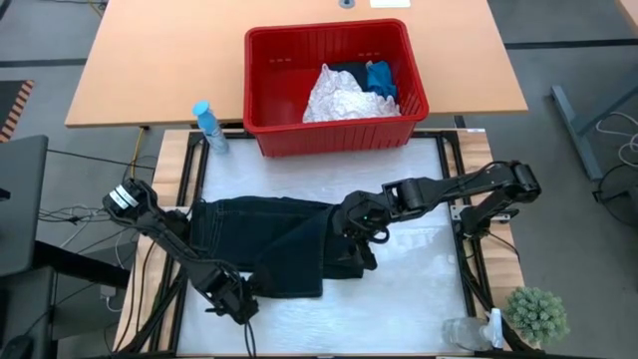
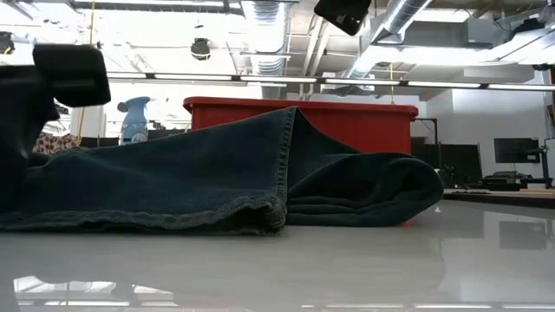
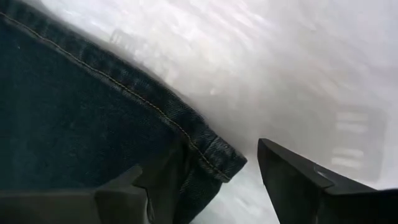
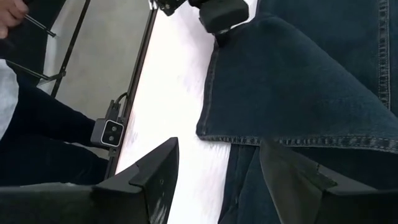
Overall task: Fold Laundry from Bin
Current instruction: Fold the black pants from the red bin
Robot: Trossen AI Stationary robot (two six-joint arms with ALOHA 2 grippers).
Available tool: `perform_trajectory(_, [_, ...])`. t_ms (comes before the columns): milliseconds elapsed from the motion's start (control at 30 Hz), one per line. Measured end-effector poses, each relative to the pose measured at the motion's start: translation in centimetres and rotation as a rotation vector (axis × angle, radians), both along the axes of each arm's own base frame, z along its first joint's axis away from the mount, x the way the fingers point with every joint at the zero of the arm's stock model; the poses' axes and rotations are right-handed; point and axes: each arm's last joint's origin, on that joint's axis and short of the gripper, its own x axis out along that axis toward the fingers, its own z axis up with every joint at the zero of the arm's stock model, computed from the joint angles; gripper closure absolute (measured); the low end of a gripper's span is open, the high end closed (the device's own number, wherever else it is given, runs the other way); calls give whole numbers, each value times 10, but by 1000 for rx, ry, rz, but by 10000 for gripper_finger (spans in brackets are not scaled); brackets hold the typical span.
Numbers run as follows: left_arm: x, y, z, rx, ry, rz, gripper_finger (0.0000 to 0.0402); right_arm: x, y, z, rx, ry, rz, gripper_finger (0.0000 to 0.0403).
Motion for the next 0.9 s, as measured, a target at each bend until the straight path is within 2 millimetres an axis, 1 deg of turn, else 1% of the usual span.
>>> perform_trajectory(67, [0, 3, -3, -7, -1, 13, 207, 0, 0, 0, 3, 4, -2, 157])
perform_trajectory(167, [0, 8, -6, -18, 18, 39, 238, -1, 2, 0, 9, 11, -4, 157])
perform_trajectory(433, [5, 10, -6, -54, 4, 81, 380, -3, 11, 0, 21, 18, 11, 157])
perform_trajectory(467, [5, 10, -6, -53, -3, 98, 388, -3, 12, 0, 27, 21, 6, 158])
perform_trajectory(633, [16, 13, 4, -29, -82, 274, 393, -3, 12, -1, 43, 36, -12, 178])
perform_trajectory(767, [26, 25, 17, -34, -69, 516, 397, -8, 7, -6, 42, 131, -98, 201])
perform_trajectory(833, [29, 32, 27, -46, -70, 635, 398, -12, 5, -10, 19, 196, -163, 212])
perform_trajectory(900, [31, 40, 42, -63, -98, 737, 398, -17, 4, -13, 2, 253, -196, 222])
